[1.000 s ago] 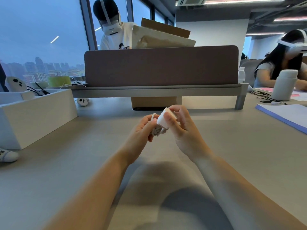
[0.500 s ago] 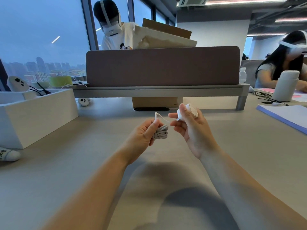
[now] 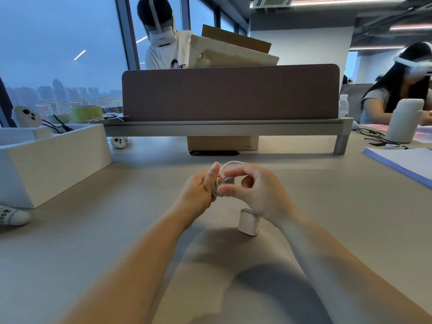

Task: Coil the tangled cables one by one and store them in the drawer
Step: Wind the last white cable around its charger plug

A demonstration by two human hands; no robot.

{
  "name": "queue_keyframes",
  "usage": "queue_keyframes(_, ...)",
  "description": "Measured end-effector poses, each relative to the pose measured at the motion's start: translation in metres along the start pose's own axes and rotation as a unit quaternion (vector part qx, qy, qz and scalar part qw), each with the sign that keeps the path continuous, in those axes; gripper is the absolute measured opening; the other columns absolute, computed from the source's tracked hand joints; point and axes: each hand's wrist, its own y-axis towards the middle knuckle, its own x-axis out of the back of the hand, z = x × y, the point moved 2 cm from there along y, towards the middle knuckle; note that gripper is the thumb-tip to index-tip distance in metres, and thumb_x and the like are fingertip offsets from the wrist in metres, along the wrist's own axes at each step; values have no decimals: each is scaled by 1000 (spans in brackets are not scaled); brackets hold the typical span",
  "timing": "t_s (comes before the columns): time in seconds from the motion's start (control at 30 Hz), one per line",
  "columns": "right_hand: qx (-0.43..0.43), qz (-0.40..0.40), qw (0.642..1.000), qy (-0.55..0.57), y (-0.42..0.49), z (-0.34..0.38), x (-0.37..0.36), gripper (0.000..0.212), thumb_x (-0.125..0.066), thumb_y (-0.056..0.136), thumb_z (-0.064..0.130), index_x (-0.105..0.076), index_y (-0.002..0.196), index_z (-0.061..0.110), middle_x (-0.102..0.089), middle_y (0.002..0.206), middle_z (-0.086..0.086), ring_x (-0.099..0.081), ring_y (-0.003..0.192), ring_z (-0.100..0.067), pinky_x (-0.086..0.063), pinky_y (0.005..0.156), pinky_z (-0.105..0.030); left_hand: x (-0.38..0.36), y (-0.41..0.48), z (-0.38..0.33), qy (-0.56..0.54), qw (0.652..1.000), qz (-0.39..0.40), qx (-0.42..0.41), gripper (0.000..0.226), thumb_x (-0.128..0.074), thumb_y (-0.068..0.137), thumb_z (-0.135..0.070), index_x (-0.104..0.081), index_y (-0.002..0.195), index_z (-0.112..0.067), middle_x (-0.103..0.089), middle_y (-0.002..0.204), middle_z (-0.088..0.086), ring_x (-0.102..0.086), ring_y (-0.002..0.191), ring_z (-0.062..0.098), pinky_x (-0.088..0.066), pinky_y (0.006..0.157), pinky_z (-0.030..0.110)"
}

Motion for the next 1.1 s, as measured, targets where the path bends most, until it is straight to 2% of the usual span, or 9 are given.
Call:
queue_keyframes(0.13,56,-2,992,-117,2,-5,-3,39,-81,71,30,-65,107,25,-55,80,25,-42,61,-1,-34,58,-10,-2,1,1,-26,999,-31,9,56,-33,98,-48,-55,67,-8,-41,50,0,-35,40,6,-31,39,15)
queue_keyframes(0.33,139,1,974,-177,3,-2,-13,25,-75,79,22,-67,102,15,-64,92,8,-47,78,15,-33,68,-5,2,5,7,-8,997,-72,22,56,-36,97,-52,-49,63,-9,-43,53,5,-38,41,8,-32,41,15)
queue_keyframes(0.53,151,-15,975,-164,2,1,-12,15,-75,78,13,-70,93,13,-52,79,28,-48,78,17,-34,69,-2,0,6,2,12,995,-101,1,60,-32,99,-49,-44,54,-10,-45,49,4,-40,44,12,-34,51,24)
queue_keyframes(0.67,141,-22,977,-161,4,-1,-13,13,-75,79,18,-70,91,18,-56,77,20,-48,75,14,-35,68,-5,0,5,2,44,991,-114,-50,62,-33,98,-49,-44,51,-10,-44,44,-6,-41,47,12,-37,59,30)
queue_keyframes(0.73,126,-28,979,-157,5,-4,-13,17,-75,80,20,-71,96,19,-56,76,20,-48,74,13,-35,67,-5,1,4,0,55,991,-96,-79,61,-33,96,-51,-52,58,-6,-45,42,-11,-41,46,5,-37,59,30)
queue_keyframes(0.8,118,-39,981,-149,6,-5,-11,20,-74,81,20,-72,100,18,-61,76,16,-50,72,10,-36,65,-6,-1,1,-4,61,990,-61,-110,50,-35,95,-48,-63,76,-11,-49,49,-14,-45,49,1,-38,58,23)
queue_keyframes(0.87,114,-49,982,-143,6,-6,-9,21,-74,82,22,-73,103,18,-65,77,11,-52,70,6,-37,63,-8,-2,-2,-7,47,990,-30,-127,30,-38,98,-37,-62,93,-20,-53,64,-14,-51,56,-5,-39,57,13)
queue_keyframes(0.93,102,-56,984,-136,6,-7,-7,21,-73,82,23,-73,103,17,-64,76,12,-52,69,5,-37,61,-8,-3,-3,-7,42,990,-5,-132,24,-38,99,-30,-59,105,-19,-54,76,-12,-52,62,-10,-41,59,10)
queue_keyframes(1.1,83,-61,988,-114,5,-4,-6,18,-74,82,23,-74,99,16,-60,68,16,-50,62,3,-36,58,-9,0,-5,-9,40,985,7,-166,21,-41,100,-22,-59,108,-15,-55,76,-13,-53,63,-10,-41,59,6)
